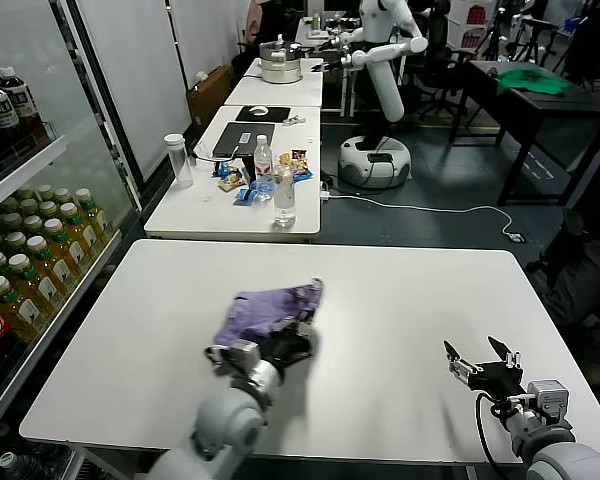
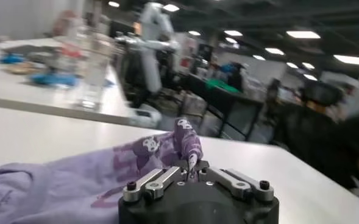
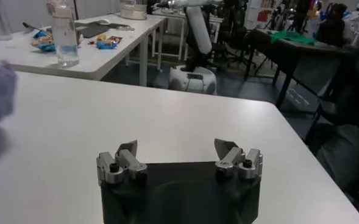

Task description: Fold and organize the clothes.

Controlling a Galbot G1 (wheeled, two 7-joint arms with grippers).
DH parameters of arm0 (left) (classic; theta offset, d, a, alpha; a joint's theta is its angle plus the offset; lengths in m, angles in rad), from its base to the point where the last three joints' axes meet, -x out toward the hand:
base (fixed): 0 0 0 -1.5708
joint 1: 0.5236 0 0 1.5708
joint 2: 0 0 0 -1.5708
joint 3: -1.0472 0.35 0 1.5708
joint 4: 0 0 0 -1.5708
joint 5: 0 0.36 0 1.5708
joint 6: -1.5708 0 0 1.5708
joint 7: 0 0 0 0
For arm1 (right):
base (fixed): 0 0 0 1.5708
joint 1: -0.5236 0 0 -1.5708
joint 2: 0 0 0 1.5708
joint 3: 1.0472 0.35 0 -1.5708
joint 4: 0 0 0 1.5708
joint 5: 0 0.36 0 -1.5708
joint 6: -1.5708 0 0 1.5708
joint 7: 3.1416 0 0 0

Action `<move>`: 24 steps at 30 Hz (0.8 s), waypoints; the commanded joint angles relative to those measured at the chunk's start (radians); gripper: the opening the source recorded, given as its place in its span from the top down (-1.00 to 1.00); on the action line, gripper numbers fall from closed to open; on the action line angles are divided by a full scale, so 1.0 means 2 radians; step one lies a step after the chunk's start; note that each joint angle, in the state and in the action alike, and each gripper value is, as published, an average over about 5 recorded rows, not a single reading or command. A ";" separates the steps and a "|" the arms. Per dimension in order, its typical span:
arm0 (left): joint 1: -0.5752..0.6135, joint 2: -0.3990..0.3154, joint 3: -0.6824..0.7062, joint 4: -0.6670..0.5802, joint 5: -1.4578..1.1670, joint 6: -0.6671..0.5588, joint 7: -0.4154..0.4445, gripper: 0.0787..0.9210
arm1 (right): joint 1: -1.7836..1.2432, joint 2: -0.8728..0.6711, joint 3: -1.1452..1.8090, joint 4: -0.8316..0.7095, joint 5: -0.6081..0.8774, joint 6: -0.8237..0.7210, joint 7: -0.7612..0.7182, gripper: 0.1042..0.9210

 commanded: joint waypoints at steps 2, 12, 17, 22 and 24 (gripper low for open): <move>-0.032 -0.039 0.110 0.030 0.098 -0.023 0.016 0.63 | 0.015 -0.002 -0.003 -0.008 0.002 -0.001 0.001 -0.76; 0.073 0.003 0.013 -0.097 0.077 -0.036 0.009 -0.07 | 0.094 0.018 -0.084 -0.033 0.000 -0.005 0.017 -0.76; 0.131 0.030 -0.076 -0.127 0.098 -0.035 -0.019 -0.40 | 0.145 0.053 -0.168 -0.059 -0.013 -0.002 0.034 -0.76; 0.179 0.040 -0.140 -0.132 0.105 -0.042 -0.041 -0.70 | 0.173 0.085 -0.235 -0.087 -0.024 -0.001 0.053 -0.76; 0.191 0.038 -0.162 -0.137 0.105 -0.047 -0.048 -0.75 | 0.176 0.096 -0.252 -0.097 -0.028 0.002 0.060 -0.76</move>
